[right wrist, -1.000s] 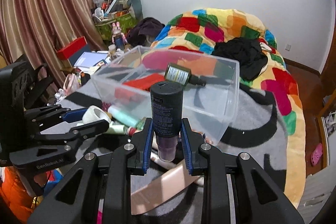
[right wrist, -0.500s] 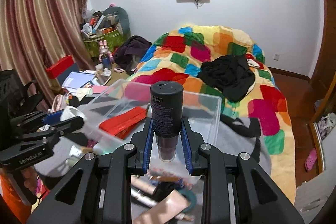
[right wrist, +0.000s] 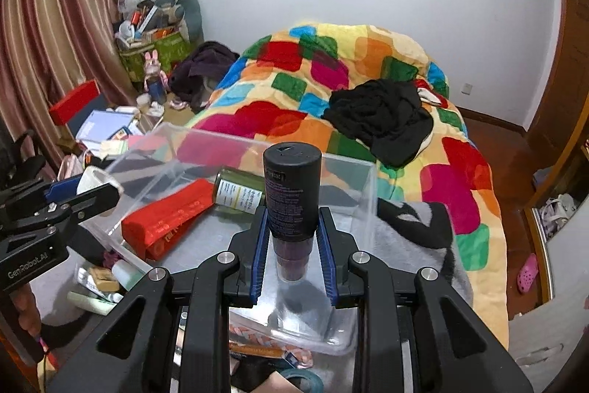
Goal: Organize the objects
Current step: 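Drop the white tape and black bottle into the clear box, open both tools, then grasp the pale green tube with the left tool while the right tool grasps the beige tube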
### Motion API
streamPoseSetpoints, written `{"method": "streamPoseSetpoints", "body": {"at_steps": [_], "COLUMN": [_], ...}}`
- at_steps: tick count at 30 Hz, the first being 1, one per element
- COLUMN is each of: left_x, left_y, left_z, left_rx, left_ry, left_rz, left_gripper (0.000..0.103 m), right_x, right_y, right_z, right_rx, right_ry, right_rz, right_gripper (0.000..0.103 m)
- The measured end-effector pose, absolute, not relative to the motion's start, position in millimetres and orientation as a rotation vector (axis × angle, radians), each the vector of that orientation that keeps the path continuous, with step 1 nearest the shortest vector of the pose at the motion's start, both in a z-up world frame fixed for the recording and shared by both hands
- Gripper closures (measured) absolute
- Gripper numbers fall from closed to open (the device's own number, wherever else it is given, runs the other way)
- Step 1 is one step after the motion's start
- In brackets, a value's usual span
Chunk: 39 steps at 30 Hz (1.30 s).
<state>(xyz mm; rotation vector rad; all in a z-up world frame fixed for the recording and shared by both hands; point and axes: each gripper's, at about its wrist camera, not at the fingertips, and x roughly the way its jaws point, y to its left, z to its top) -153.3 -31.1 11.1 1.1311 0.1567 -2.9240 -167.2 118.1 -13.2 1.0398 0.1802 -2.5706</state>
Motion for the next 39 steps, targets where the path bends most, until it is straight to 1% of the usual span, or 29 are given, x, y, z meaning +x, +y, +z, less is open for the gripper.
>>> {"method": "streamPoseSetpoints", "body": {"at_steps": [4, 9, 12, 13, 14, 16, 18, 20, 25, 28, 33, 39], "left_x": [-159, -161, -161, -159, -157, -154, -148, -143, -126, -115, -93, -67], "left_y": [-30, -25, -22, -21, -21, -20, -19, -20, -25, -29, -36, -45], "left_z": [6, 3, 2, 3, 4, 7, 12, 16, 24, 23, 10, -15], "left_rx": [1.183, 1.219, 1.239, 1.244, 1.241, 1.224, 1.205, 1.189, 1.149, 1.148, 1.197, 1.29], "left_ry": [0.19, 0.159, 0.161, 0.165, 0.168, 0.158, 0.142, 0.136, 0.136, 0.132, 0.127, 0.14], "left_rz": [-2.939, -2.939, -2.942, -2.945, -2.951, -2.957, -2.967, -2.972, -2.983, -2.977, -2.944, -2.893], "left_gripper": [0.064, 0.063, 0.057, 0.051, 0.048, 0.048, 0.047, 0.043, 0.035, 0.032, 0.031, 0.031], "right_x": [-168, -166, -163, -163, -161, -156, -151, -146, -127, -114, -91, -65], "right_y": [107, 101, 100, 100, 100, 102, 104, 107, 115, 119, 128, 142], "right_z": [-24, -32, -33, -33, -32, -29, -25, -22, -12, -7, -10, -26], "right_rx": [1.069, 1.104, 1.111, 1.113, 1.112, 1.094, 1.078, 1.07, 1.038, 1.022, 1.035, 1.117], "right_ry": [0.23, 0.246, 0.259, 0.258, 0.255, 0.249, 0.242, 0.233, 0.207, 0.206, 0.199, 0.132], "right_rz": [-2.544, -2.492, -2.477, -2.471, -2.466, -2.47, -2.471, -2.471, -2.497, -2.508, -2.517, -2.506], "right_gripper": [0.08, 0.08, 0.079, 0.075, 0.072, 0.063, 0.061, 0.059, 0.046, 0.042, 0.035, 0.033]}}
